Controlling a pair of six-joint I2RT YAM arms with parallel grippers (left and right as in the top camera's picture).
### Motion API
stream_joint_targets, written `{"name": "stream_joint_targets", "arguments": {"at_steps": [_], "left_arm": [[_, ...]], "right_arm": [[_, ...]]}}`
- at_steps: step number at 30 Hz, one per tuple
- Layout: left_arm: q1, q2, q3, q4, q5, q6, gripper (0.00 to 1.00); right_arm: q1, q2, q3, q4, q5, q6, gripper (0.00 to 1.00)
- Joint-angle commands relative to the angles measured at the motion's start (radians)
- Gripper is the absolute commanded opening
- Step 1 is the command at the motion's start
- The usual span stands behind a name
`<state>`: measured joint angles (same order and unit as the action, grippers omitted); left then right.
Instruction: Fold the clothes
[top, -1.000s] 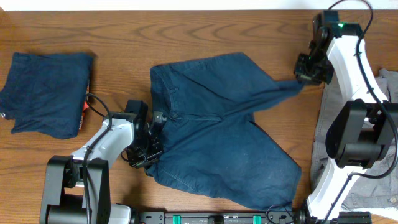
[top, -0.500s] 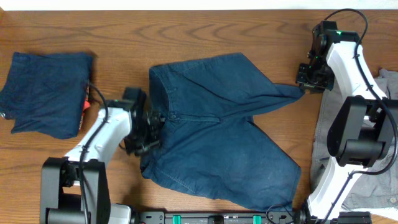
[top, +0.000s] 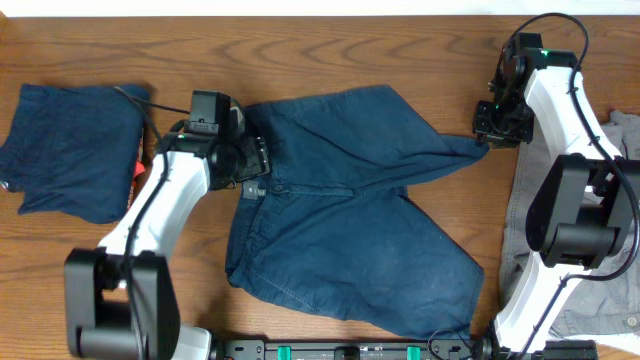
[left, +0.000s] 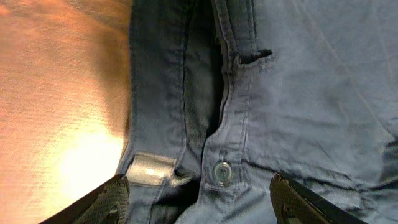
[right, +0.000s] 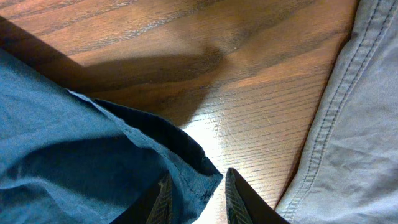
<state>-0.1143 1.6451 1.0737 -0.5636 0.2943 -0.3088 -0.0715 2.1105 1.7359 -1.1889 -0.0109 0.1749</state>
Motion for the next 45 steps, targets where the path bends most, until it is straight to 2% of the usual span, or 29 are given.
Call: {"name": "stream_joint_targets", "arguments": {"at_steps": [1,4,8,12,15,18,22,24,28,31,36,42,45], "left_arm": [[-0.007,0.087,-0.003,0.041,0.1,0.061,0.74],[-0.018,0.153,-0.003,0.113,0.179,0.092,0.73],[-0.041,0.223,-0.003,0.172,0.196,0.092,0.72],[-0.056,0.25,-0.003,0.186,0.196,0.103,0.64],[-0.056,0.249,-0.003,0.188,0.197,0.103,0.39],[-0.056,0.249,-0.003,0.18,0.201,0.103,0.07],[-0.036,0.232,0.01,0.165,0.262,0.111,0.06],[-0.01,0.198,0.044,0.104,0.288,0.11,0.06],[0.069,0.097,0.182,-0.256,0.334,0.116,0.06],[0.126,0.022,0.204,-0.357,0.312,0.14,0.06],[0.156,-0.001,0.199,-0.409,0.237,0.132,0.06],[0.143,0.003,0.186,-0.548,0.236,0.133,0.06],[0.144,0.003,0.186,-0.581,0.227,0.148,0.06]], "right_arm": [[-0.004,0.004,0.005,0.0,-0.009,-0.011,0.28],[-0.004,0.004,0.005,0.0,-0.009,-0.004,0.28],[-0.004,0.004,0.005,-0.002,-0.008,-0.004,0.28],[-0.004,0.004,0.005,-0.003,-0.008,-0.004,0.28],[-0.004,0.004,0.005,0.0,-0.009,-0.004,0.28],[-0.004,0.004,0.005,0.0,-0.009,-0.004,0.28],[-0.004,0.004,0.005,0.012,-0.008,-0.004,0.28],[-0.004,0.004,0.005,0.03,-0.009,-0.004,0.28],[-0.004,0.004,0.005,0.079,-0.022,-0.019,0.28],[-0.003,0.004,0.005,0.122,-0.151,-0.108,0.31],[0.018,0.004,0.005,0.204,-0.46,-0.272,0.47],[0.072,0.017,0.002,0.348,-0.445,-0.274,0.6],[0.1,0.039,0.002,0.39,-0.365,-0.256,0.63]]}}
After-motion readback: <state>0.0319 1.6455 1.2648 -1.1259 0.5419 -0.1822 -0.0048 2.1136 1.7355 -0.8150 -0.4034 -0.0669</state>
